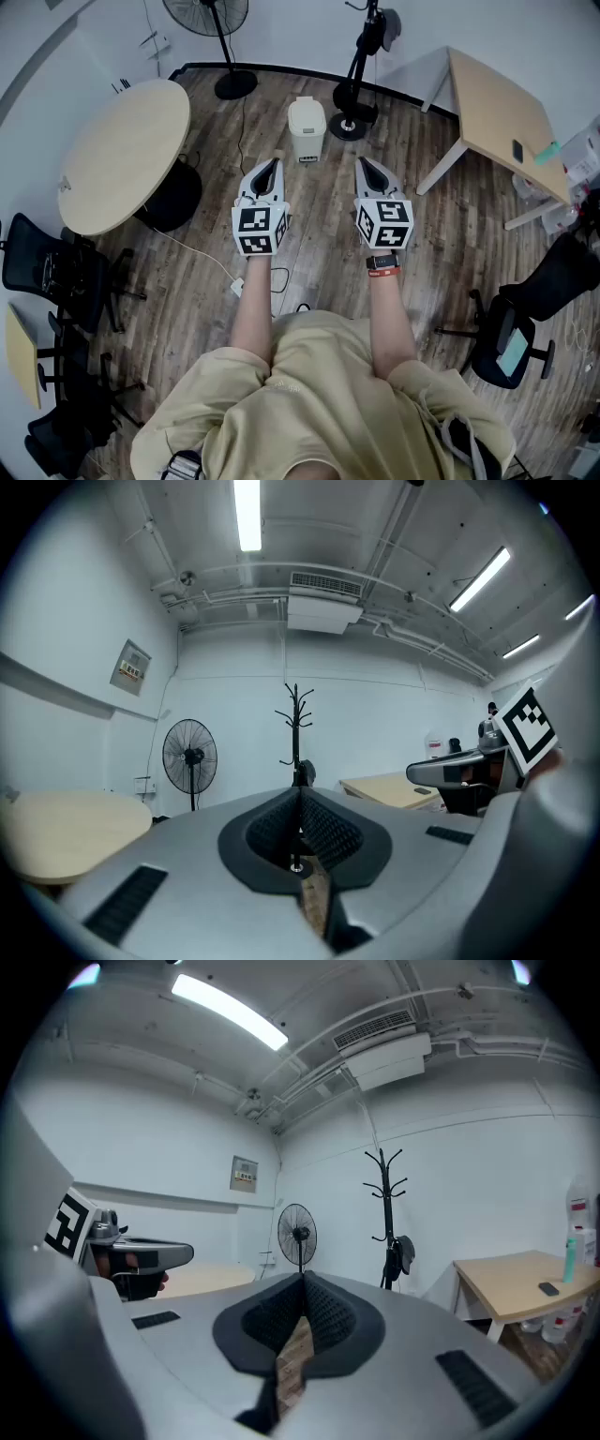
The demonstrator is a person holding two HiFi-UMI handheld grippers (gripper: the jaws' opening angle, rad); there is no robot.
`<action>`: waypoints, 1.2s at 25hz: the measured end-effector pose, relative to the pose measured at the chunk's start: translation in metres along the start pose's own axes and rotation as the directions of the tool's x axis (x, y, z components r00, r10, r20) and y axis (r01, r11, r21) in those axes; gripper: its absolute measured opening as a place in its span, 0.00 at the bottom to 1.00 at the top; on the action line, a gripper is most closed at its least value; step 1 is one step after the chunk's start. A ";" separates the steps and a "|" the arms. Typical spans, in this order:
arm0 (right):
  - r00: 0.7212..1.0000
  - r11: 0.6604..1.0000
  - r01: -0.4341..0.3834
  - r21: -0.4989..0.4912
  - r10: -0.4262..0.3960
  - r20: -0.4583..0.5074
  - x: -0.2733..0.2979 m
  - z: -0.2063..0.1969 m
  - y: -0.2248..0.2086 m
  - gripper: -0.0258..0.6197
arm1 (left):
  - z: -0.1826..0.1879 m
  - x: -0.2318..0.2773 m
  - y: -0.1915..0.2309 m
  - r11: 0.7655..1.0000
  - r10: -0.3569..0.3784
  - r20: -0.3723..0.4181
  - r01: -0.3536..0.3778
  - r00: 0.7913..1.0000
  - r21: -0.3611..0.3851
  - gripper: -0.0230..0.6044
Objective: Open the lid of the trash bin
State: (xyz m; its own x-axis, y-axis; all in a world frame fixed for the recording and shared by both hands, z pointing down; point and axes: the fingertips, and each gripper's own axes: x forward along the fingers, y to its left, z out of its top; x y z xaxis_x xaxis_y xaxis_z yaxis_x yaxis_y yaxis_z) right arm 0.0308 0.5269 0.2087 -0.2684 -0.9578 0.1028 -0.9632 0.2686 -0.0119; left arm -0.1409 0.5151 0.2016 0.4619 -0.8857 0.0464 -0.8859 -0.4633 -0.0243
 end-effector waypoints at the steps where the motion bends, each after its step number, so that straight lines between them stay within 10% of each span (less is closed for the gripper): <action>1: 1.000 1.000 0.001 0.001 -0.001 0.002 0.005 0.000 0.003 0.06 | 0.000 0.002 0.005 1.000 -0.002 0.003 0.002 1.000 0.001 0.08; 15: 1.000 0.996 0.003 0.095 -0.002 -0.002 0.070 -0.024 0.008 0.06 | -0.021 0.051 0.043 0.999 -0.037 -0.003 0.037 0.999 -0.029 0.08; 30: 0.999 0.990 -0.053 0.131 0.053 0.001 0.276 -0.010 -0.098 0.06 | -0.026 0.266 0.086 0.999 0.013 -0.016 -0.013 1.000 -0.034 0.08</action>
State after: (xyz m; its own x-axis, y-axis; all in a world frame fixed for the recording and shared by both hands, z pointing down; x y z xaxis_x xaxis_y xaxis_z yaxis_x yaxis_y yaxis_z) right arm 0.0513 0.2375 0.2480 -0.3194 -0.9422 0.1008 -0.9414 0.3034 -0.1475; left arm -0.0954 0.2406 0.2374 0.4499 -0.8909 0.0623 -0.8929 -0.4502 0.0088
